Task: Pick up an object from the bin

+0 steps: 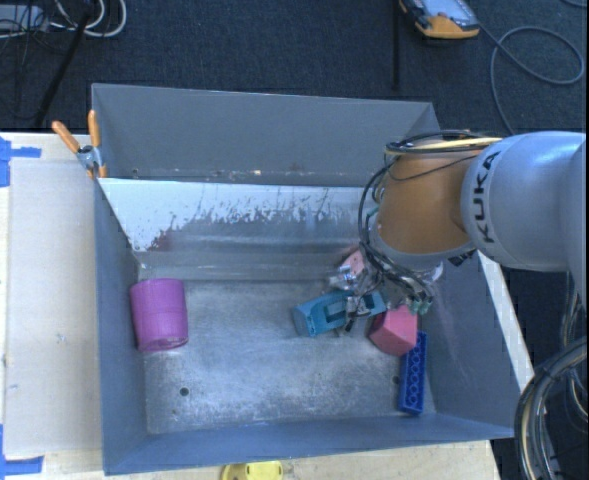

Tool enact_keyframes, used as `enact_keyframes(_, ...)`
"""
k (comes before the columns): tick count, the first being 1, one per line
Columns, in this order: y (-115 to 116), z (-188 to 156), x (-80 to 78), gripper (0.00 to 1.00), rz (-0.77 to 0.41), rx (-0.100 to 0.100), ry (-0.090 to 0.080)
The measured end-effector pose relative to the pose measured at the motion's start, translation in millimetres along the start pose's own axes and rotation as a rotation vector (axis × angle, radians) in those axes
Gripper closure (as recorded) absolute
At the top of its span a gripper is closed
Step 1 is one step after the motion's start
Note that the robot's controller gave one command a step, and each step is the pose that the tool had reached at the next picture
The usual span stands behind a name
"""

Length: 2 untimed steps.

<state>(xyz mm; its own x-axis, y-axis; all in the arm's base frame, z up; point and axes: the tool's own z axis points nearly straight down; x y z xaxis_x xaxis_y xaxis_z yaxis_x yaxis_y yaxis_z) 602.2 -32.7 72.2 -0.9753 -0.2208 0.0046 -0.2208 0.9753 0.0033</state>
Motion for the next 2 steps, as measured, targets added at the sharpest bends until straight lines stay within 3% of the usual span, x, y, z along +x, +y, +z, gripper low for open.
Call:
enact_keyframes(1, 2.0, -19.5, 1.6, 1.0, 0.0, -0.003, 0.005)
enact_keyframes(2, 1.2, -32.9, -0.4, 1.0, -0.001, 0.001, -0.003)
